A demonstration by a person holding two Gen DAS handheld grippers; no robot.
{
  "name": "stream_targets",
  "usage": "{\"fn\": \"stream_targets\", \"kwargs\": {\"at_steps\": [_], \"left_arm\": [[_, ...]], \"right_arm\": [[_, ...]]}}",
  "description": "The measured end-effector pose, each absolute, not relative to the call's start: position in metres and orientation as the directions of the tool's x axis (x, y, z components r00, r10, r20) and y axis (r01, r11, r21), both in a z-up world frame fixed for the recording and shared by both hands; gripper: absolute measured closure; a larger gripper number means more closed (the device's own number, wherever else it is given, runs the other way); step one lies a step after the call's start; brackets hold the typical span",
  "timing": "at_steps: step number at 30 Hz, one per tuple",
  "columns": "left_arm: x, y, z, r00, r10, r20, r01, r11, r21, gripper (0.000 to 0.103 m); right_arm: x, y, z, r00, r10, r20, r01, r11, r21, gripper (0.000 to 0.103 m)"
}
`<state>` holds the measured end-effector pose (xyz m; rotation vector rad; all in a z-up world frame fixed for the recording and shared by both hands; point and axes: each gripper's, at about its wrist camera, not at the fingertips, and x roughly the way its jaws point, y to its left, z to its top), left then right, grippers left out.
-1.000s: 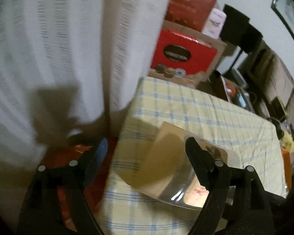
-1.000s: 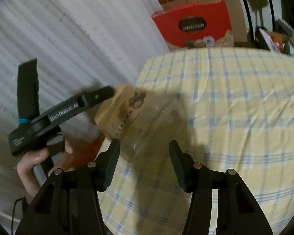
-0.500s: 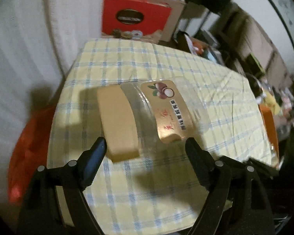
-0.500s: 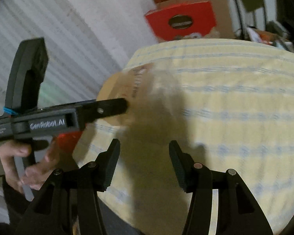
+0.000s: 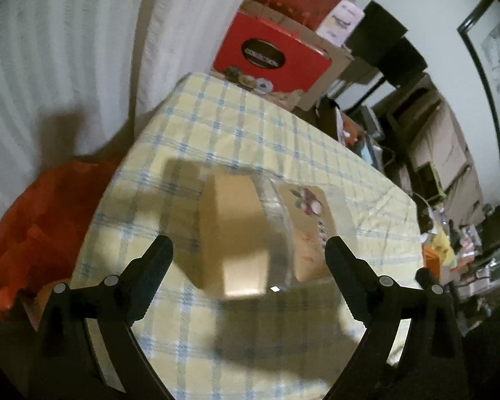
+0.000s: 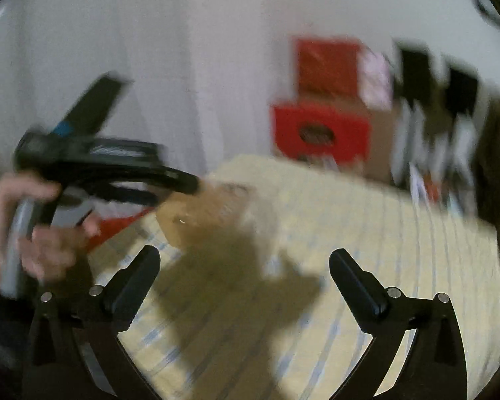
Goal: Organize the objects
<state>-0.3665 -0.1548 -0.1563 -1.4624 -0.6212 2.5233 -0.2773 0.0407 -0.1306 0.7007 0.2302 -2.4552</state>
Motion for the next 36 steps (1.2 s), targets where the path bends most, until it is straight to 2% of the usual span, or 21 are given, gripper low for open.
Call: {"fn": "stream_targets", "kwargs": {"at_steps": [2, 4, 7, 10, 12, 17, 24, 33, 36], "left_arm": [[-0.365, -0.16, -0.157, -0.532, 0.344, -0.774, 0.071, -0.893, -0.445, 0.01], [-0.364, -0.165, -0.159, -0.543, 0.356, -0.761, 0.075, -0.881, -0.466, 0.007], [-0.364, -0.169, -0.16, -0.55, 0.372, -0.748, 0.065, -0.873, -0.482, 0.006], [-0.366, -0.165, -0.161, -0.545, 0.363, -0.756, 0.052, -0.885, -0.463, 0.005], [-0.366, -0.162, -0.162, -0.544, 0.347, -0.764, 0.056, -0.893, -0.446, 0.005], [-0.359, -0.154, -0.155, -0.56, 0.329, -0.76, 0.058, -0.9, -0.433, 0.005], [-0.345, -0.146, -0.139, -0.571, 0.333, -0.75, 0.056, -0.896, -0.44, 0.005], [-0.316, -0.144, -0.107, -0.597, 0.342, -0.726, 0.038, -0.891, -0.452, 0.005], [-0.303, -0.141, -0.092, -0.62, 0.335, -0.71, 0.022, -0.896, -0.443, 0.005]], "right_arm": [[-0.279, 0.027, -0.137, -0.72, -0.459, -0.521, 0.583, -0.807, -0.093, 0.001], [-0.289, 0.017, -0.144, -0.733, -0.393, -0.555, 0.539, -0.834, -0.122, 0.001], [-0.293, 0.017, -0.156, -0.71, -0.358, -0.606, 0.494, -0.867, -0.067, 0.001], [-0.293, 0.031, -0.159, -0.747, -0.34, -0.571, 0.411, -0.912, 0.004, 0.001], [-0.303, 0.038, -0.16, -0.751, -0.289, -0.594, 0.32, -0.946, 0.055, 0.001], [-0.305, 0.044, -0.152, -0.763, -0.107, -0.638, 0.165, -0.986, -0.032, 0.001], [-0.289, 0.07, -0.112, -0.793, 0.081, -0.604, -0.054, -0.997, -0.063, 0.001], [-0.236, 0.071, -0.048, -0.87, 0.091, -0.485, -0.079, -0.996, -0.044, 0.001], [-0.222, 0.066, -0.026, -0.867, 0.168, -0.468, -0.157, -0.986, -0.063, 0.001]]}}
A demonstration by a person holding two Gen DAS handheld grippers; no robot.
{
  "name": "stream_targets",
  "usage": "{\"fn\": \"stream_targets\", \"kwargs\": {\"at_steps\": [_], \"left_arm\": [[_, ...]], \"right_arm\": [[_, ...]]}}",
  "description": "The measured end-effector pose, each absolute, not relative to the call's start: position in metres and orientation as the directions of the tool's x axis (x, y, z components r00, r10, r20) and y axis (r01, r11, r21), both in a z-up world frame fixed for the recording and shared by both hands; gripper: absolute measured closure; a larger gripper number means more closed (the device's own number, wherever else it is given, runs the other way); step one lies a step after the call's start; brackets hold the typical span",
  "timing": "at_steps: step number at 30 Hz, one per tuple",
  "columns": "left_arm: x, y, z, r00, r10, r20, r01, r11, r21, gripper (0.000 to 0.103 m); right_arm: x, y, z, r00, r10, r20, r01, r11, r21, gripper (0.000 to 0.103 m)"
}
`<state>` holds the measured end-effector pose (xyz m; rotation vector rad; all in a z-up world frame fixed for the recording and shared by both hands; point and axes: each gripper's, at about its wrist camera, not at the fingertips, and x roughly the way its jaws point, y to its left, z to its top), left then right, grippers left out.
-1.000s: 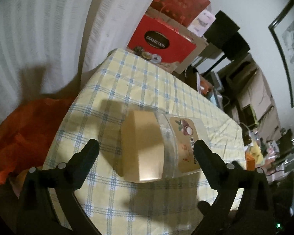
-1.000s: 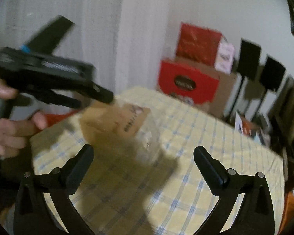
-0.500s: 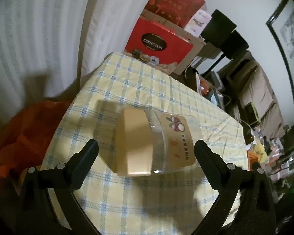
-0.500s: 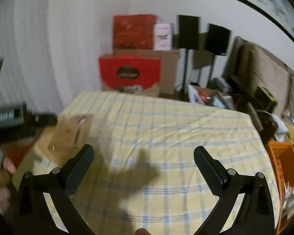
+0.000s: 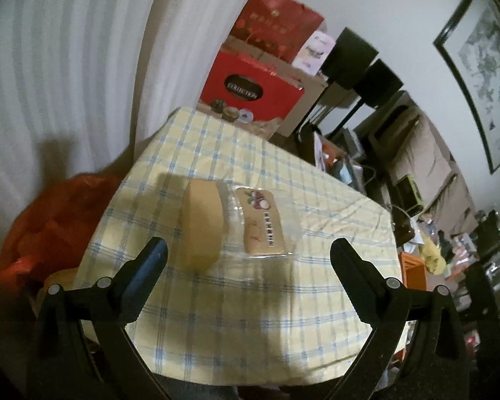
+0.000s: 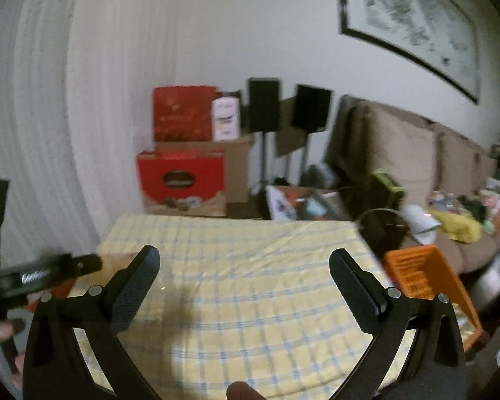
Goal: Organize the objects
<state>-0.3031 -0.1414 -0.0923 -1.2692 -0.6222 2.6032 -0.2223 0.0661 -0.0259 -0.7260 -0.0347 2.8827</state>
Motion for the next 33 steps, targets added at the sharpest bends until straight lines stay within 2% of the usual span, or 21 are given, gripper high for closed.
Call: {"fn": "stream_targets", "kwargs": {"at_steps": [3, 6, 8, 10, 13, 17, 21, 24, 26, 30, 33], "left_arm": [[-0.295, -0.14, -0.079, -0.635, 0.34, -0.693, 0.009, -0.894, -0.447, 0.005], [-0.289, -0.141, -0.067, -0.65, 0.345, -0.677, 0.001, -0.89, -0.455, 0.005], [-0.286, -0.141, -0.061, -0.656, 0.353, -0.668, -0.007, -0.887, -0.463, 0.005], [-0.284, -0.14, -0.057, -0.659, 0.353, -0.664, -0.013, -0.888, -0.459, 0.005], [-0.283, -0.138, -0.056, -0.655, 0.359, -0.664, -0.019, -0.887, -0.461, 0.005], [-0.282, -0.135, -0.055, -0.657, 0.343, -0.672, -0.014, -0.896, -0.443, 0.005], [-0.283, -0.135, -0.06, -0.65, 0.339, -0.68, -0.012, -0.899, -0.437, 0.005], [-0.283, -0.134, -0.065, -0.643, 0.339, -0.687, -0.007, -0.899, -0.437, 0.005], [-0.284, -0.134, -0.069, -0.637, 0.34, -0.692, -0.005, -0.899, -0.437, 0.005], [-0.286, -0.135, -0.075, -0.631, 0.344, -0.696, 0.0, -0.896, -0.443, 0.005], [-0.288, -0.135, -0.079, -0.629, 0.342, -0.698, 0.004, -0.896, -0.443, 0.005]], "right_arm": [[-0.213, 0.06, -0.007, -0.839, 0.246, -0.486, -0.221, -0.969, -0.11, 0.0], [-0.21, 0.042, 0.006, -0.811, 0.346, -0.472, -0.243, -0.933, -0.267, 0.0], [-0.209, 0.039, 0.007, -0.79, 0.357, -0.499, -0.244, -0.929, -0.279, 0.0], [-0.208, 0.046, 0.007, -0.78, 0.29, -0.554, -0.212, -0.956, -0.202, 0.0], [-0.203, 0.057, 0.008, -0.792, 0.26, -0.552, -0.237, -0.965, -0.113, 0.0], [-0.198, 0.065, 0.014, -0.813, 0.163, -0.559, -0.171, -0.984, -0.039, 0.0], [-0.191, 0.079, 0.013, -0.843, -0.035, -0.537, -0.051, -0.988, 0.145, 0.0], [-0.191, 0.091, 0.006, -0.844, -0.231, -0.483, 0.088, -0.95, 0.299, 0.0], [-0.193, 0.096, 0.004, -0.83, -0.286, -0.479, 0.113, -0.927, 0.357, 0.0], [-0.197, 0.099, 0.003, -0.819, -0.313, -0.481, 0.118, -0.912, 0.392, 0.0], [-0.19, 0.095, 0.007, -0.851, -0.308, -0.426, 0.152, -0.92, 0.361, 0.0]]}}
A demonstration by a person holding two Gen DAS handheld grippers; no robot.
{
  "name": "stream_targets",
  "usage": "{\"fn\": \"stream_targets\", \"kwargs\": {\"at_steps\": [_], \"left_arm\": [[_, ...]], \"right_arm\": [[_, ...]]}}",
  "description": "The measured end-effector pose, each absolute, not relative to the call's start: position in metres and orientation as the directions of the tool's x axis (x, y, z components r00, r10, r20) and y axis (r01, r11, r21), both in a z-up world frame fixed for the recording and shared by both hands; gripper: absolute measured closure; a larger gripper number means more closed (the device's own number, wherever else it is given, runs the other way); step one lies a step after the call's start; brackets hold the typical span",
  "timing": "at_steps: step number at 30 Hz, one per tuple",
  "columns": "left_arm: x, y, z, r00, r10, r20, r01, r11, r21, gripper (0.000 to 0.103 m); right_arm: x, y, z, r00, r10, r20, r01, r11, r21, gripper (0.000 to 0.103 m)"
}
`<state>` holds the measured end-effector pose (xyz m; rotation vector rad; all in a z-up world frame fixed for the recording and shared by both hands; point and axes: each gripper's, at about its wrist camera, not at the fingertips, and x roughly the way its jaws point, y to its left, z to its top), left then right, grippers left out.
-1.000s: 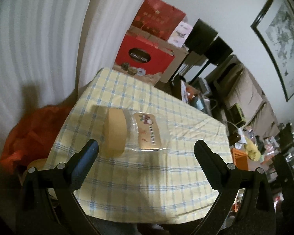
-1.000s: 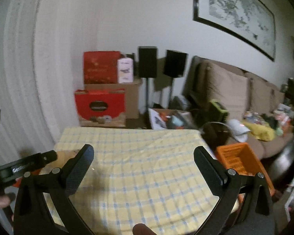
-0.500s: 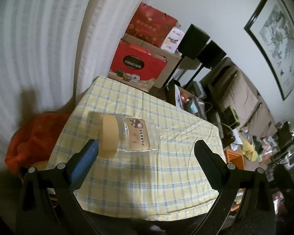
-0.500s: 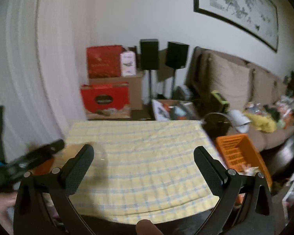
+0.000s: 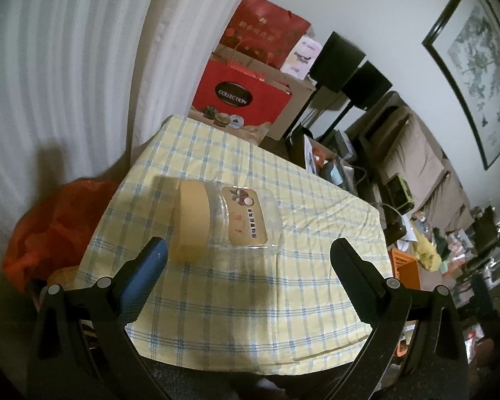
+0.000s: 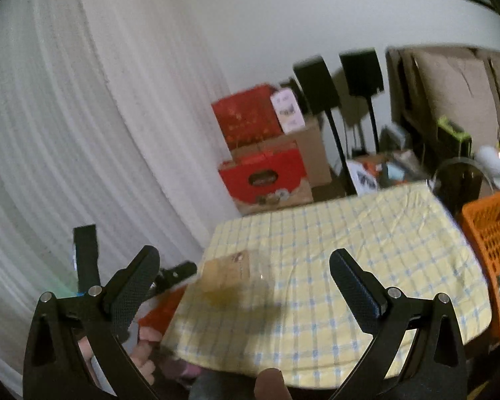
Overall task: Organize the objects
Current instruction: 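Close the left gripper on the clear jar body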
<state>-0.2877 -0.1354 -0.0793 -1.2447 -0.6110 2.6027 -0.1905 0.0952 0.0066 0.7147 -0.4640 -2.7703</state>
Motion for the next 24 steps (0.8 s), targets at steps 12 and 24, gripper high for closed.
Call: {"fn": "stream_targets", "kwargs": {"at_steps": [12, 24], "left_arm": [[-0.308, -0.168, -0.108, -0.615, 0.291, -0.733, 0.105, -0.891, -0.442, 0.005], [-0.355, -0.163, -0.15, -0.518, 0.262, -0.814, 0.108, -0.924, -0.366, 0.006]], "right_arm": [[-0.234, 0.071, -0.063, -0.813, -0.312, -0.492, 0.32, -0.945, 0.069, 0.0], [-0.322, 0.027, -0.148, -0.603, -0.482, -0.636, 0.522, -0.841, 0.143, 0.011]]}}
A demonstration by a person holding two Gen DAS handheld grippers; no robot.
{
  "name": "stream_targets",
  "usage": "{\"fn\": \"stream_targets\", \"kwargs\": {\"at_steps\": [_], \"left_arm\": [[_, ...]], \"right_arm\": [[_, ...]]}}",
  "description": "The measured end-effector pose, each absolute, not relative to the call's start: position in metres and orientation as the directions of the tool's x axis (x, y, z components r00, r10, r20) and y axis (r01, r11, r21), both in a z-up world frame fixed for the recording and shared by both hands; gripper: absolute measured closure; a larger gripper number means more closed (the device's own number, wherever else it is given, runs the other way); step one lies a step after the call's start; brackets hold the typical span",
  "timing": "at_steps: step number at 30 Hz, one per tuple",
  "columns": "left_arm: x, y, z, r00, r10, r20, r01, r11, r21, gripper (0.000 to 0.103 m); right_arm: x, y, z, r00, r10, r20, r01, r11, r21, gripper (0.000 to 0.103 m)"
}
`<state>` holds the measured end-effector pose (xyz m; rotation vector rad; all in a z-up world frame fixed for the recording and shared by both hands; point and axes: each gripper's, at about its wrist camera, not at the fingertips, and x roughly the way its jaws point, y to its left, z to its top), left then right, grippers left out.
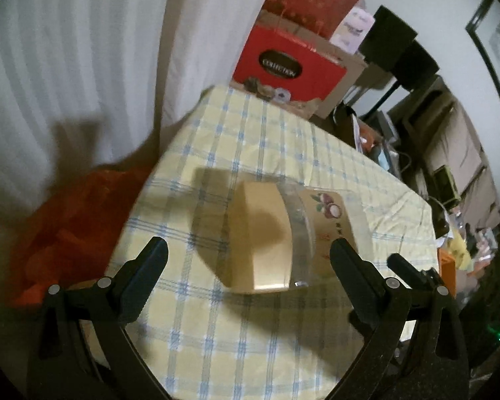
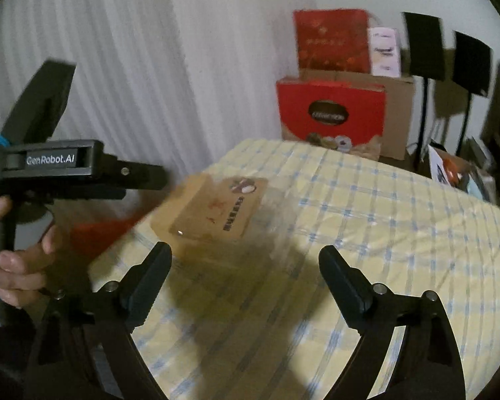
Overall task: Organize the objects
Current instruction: 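Close the left gripper on the clear jar body, then lift the clear jar with the left gripper and carry it toward the basket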
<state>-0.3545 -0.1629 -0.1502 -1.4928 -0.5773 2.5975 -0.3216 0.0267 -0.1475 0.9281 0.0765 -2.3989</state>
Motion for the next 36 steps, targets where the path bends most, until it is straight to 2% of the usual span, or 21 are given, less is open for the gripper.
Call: {"fn": "stream_targets", "kwargs": {"at_steps": [5, 10, 13, 16, 20, 24, 27, 36], "left_arm": [[-0.367, -0.154, -0.169, -0.473, 0.328, -0.818, 0.077, -0.909, -0.409, 0.011], [-0.377, -0.147, -0.177, -0.454, 0.366, -0.812, 0.056, -0.898, -0.436, 0.013], [-0.38, -0.138, -0.176, -0.44, 0.4, -0.804, 0.011, -0.893, -0.45, 0.021], [-0.38, -0.128, -0.171, -0.456, 0.364, -0.812, -0.012, -0.915, -0.403, 0.02], [-0.378, -0.122, -0.165, -0.456, 0.327, -0.828, -0.022, -0.934, -0.357, 0.022], [-0.37, -0.119, -0.155, -0.487, 0.281, -0.827, -0.01, -0.948, -0.317, 0.033], [-0.365, -0.122, -0.148, -0.489, 0.295, -0.821, 0.001, -0.941, -0.338, 0.033], [-0.34, -0.111, -0.119, -0.532, 0.308, -0.789, -0.015, -0.935, -0.355, 0.033]], "right_arm": [[-0.328, 0.01, -0.169, -0.539, -0.476, -0.695, 0.573, -0.812, 0.112, 0.011], [-0.336, 0.006, -0.181, -0.541, -0.452, -0.709, 0.577, -0.813, 0.078, 0.011], [-0.34, 0.001, -0.183, -0.525, -0.487, -0.698, 0.594, -0.797, 0.109, 0.011], [-0.349, -0.001, -0.183, -0.513, -0.527, -0.678, 0.612, -0.778, 0.141, 0.014], [-0.341, -0.011, -0.185, -0.563, -0.463, -0.684, 0.609, -0.792, 0.036, 0.018], [-0.338, -0.008, -0.185, -0.566, -0.473, -0.675, 0.596, -0.801, 0.062, 0.019], [-0.335, -0.001, -0.181, -0.559, -0.507, -0.656, 0.592, -0.798, 0.111, 0.02], [-0.306, 0.01, -0.156, -0.609, -0.515, -0.603, 0.587, -0.804, 0.095, 0.02]]}}
